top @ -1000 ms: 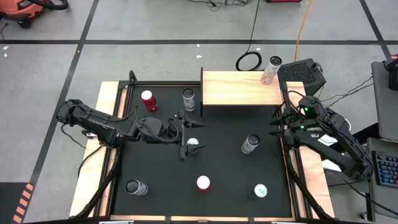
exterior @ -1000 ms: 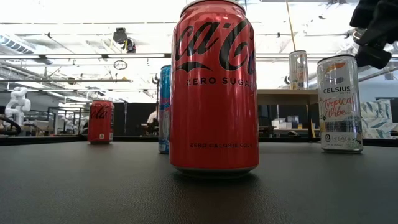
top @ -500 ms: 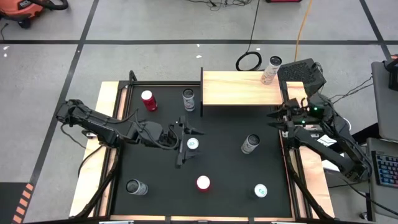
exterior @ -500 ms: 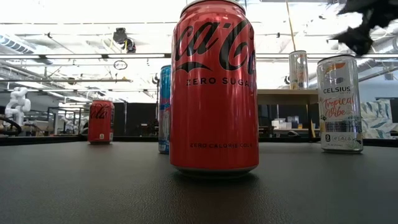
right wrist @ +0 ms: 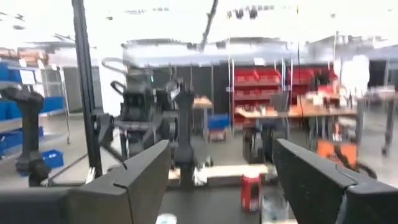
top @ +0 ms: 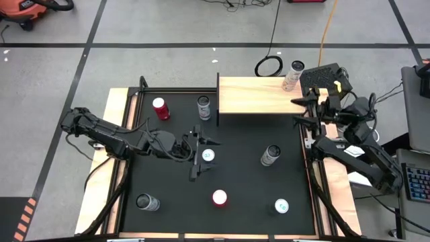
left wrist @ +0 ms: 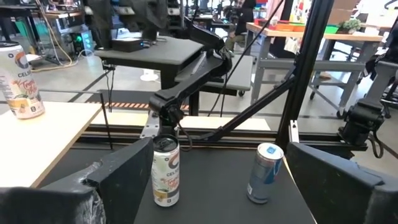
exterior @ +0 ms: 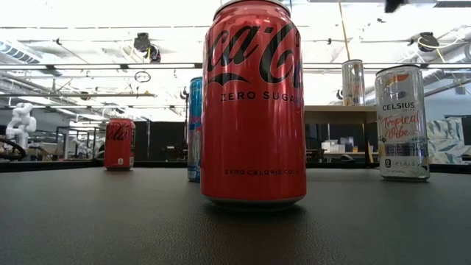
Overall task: Place canned beverage on shelf
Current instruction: Put the white-yellow soda can on the shelf aligned with the other white-yellow soda can
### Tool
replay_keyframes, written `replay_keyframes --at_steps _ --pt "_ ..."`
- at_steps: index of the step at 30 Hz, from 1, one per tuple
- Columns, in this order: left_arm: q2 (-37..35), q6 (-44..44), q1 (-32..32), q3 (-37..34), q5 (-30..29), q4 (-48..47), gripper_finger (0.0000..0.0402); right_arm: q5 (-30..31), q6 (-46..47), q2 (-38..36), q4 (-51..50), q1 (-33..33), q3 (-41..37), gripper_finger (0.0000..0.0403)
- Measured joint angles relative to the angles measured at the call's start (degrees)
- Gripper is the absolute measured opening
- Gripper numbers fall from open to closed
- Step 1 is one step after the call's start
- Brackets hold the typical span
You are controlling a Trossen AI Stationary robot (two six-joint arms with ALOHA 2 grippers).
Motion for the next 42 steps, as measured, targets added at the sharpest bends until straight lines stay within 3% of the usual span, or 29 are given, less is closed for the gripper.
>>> replay_keyframes --at_steps 6,11,26,32,42 --pt "0.00 4.01 0.00 0.00 -0.08 0.00 0.0371 -12.36 12.59 9.43 13.56 0.32 0.00 0.0265" --pt "0.00 4.08 0.09 0.00 -0.19 -0.01 0.0371 -12.25 14.30 11.63 13.82 3.79 0.00 0.0265" --pt "0.00 4.08 0.04 0.00 -0.46 -0.24 0.0371 5.34 7.14 11.73 10.94 30.90 -0.02 0.0265" --pt "0.00 4.08 0.04 -0.02 -0.47 -0.55 0.0371 18.56 0.63 15.00 2.32 41.49 0.00 0.0265" --pt "0.00 3.92 0.04 -0.02 -0.46 -3.63 0.0371 37.79 -11.60 16.66 -7.04 44.74 0.30 0.0265"
